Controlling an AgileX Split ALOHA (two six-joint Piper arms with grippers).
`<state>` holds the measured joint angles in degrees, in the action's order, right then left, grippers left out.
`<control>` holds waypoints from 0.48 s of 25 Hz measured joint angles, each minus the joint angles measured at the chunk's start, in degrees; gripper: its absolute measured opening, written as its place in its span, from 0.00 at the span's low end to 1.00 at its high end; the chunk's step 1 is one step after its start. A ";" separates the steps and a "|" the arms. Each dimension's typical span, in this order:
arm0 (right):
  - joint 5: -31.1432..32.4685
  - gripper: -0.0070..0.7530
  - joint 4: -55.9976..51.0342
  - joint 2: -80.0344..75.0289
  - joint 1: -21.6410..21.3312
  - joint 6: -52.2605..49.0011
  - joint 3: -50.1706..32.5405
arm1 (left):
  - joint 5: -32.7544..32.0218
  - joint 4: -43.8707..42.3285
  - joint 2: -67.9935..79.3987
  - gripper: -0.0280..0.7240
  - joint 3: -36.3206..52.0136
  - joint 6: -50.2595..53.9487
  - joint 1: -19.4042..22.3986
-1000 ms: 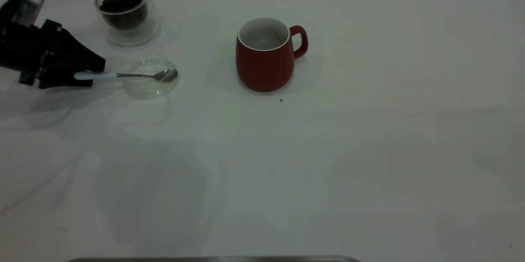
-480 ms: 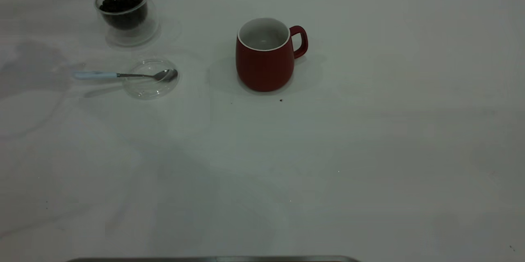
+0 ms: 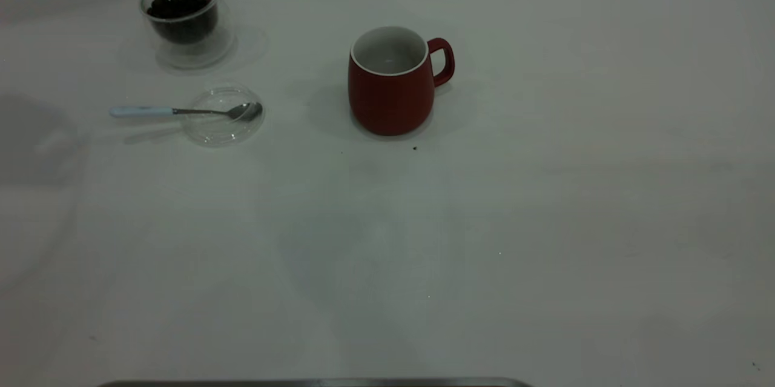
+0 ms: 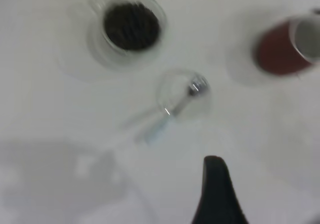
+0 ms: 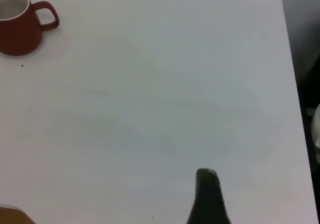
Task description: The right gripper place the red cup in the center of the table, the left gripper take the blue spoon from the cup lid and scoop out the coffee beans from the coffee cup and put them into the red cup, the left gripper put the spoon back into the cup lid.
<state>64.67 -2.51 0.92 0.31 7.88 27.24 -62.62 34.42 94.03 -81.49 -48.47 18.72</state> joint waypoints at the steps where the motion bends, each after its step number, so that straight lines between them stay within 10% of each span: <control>1: 0.00 0.79 0.00 0.00 0.00 0.00 0.00 | -2.53 -0.85 -1.55 0.78 0.00 1.08 0.00; 12: 0.00 0.79 0.00 0.00 0.00 0.00 0.00 | -4.13 -6.05 -24.65 0.78 8.75 14.82 -6.00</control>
<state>64.67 -2.51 0.92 0.31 7.88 27.24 -66.74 28.37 69.38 -72.74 -33.66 12.72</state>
